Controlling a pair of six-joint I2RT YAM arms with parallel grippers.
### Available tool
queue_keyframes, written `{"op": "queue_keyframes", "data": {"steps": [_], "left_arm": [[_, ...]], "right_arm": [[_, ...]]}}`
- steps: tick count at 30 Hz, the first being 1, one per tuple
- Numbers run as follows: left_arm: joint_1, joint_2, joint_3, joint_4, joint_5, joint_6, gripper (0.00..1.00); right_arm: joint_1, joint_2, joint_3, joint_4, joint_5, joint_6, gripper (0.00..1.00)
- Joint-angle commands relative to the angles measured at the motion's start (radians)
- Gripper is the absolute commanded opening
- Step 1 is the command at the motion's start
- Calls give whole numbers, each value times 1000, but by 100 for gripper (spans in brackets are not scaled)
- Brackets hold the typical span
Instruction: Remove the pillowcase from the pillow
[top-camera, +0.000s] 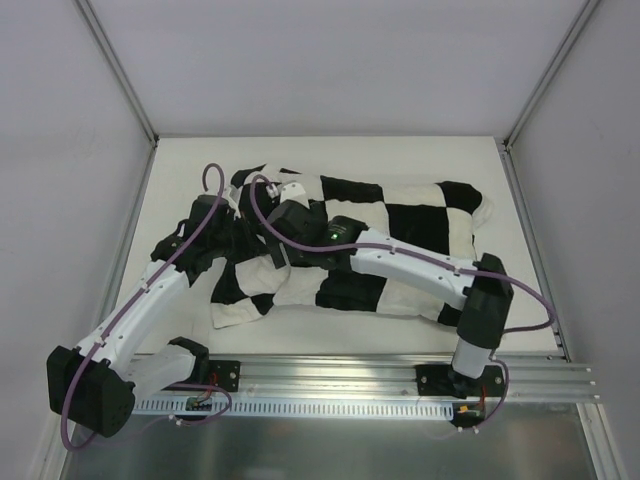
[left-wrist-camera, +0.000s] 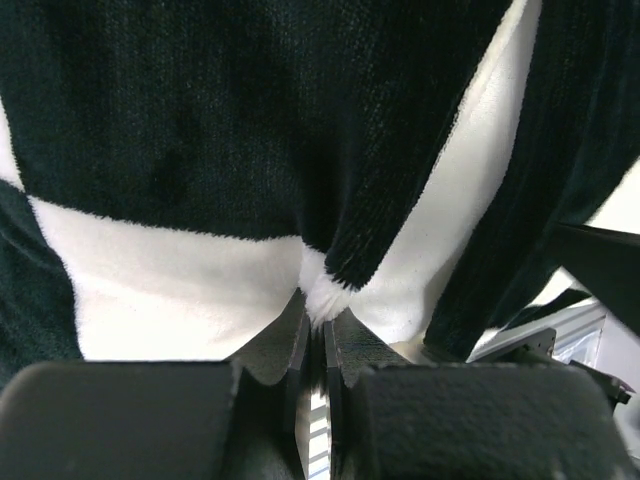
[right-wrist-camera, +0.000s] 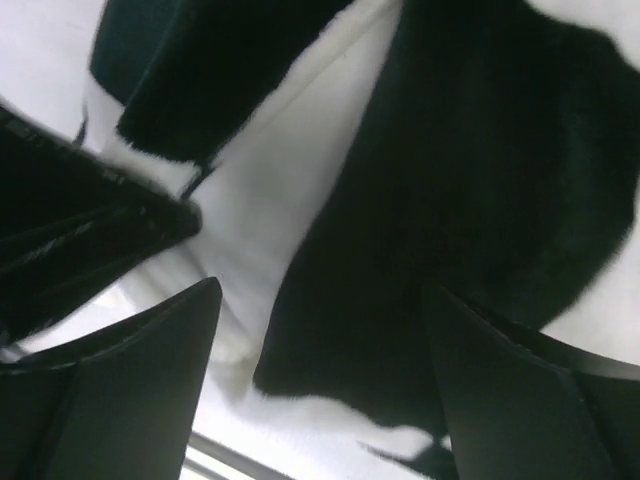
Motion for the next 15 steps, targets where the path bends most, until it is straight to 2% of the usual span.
{"op": "queue_keyframes", "data": {"steps": [1, 2, 3, 4, 5, 6, 10, 15], "left_arm": [[20, 4, -13, -76, -19, 14, 0], [20, 1, -16, -79, -19, 17, 0], [20, -3, -18, -79, -28, 18, 0], [20, -13, -21, -79, -33, 24, 0], [20, -19, -24, -79, -44, 27, 0], [23, -22, -26, -79, -47, 29, 0], [35, -28, -13, -85, -37, 52, 0], [52, -48, -10, -91, -64, 63, 0]], "right_arm": [[-3, 91, 94, -49, 26, -8, 84], [-14, 102, 92, -58, 41, 16, 62], [-23, 106, 82, -66, 40, 35, 47], [-34, 83, 35, -63, 34, 55, 18], [-56, 63, 1, -51, 25, 85, 6], [-70, 37, -35, -22, 23, 98, 1], [-155, -132, -236, 20, 75, 141, 1], [-290, -442, -538, 43, 95, 179, 1]]}}
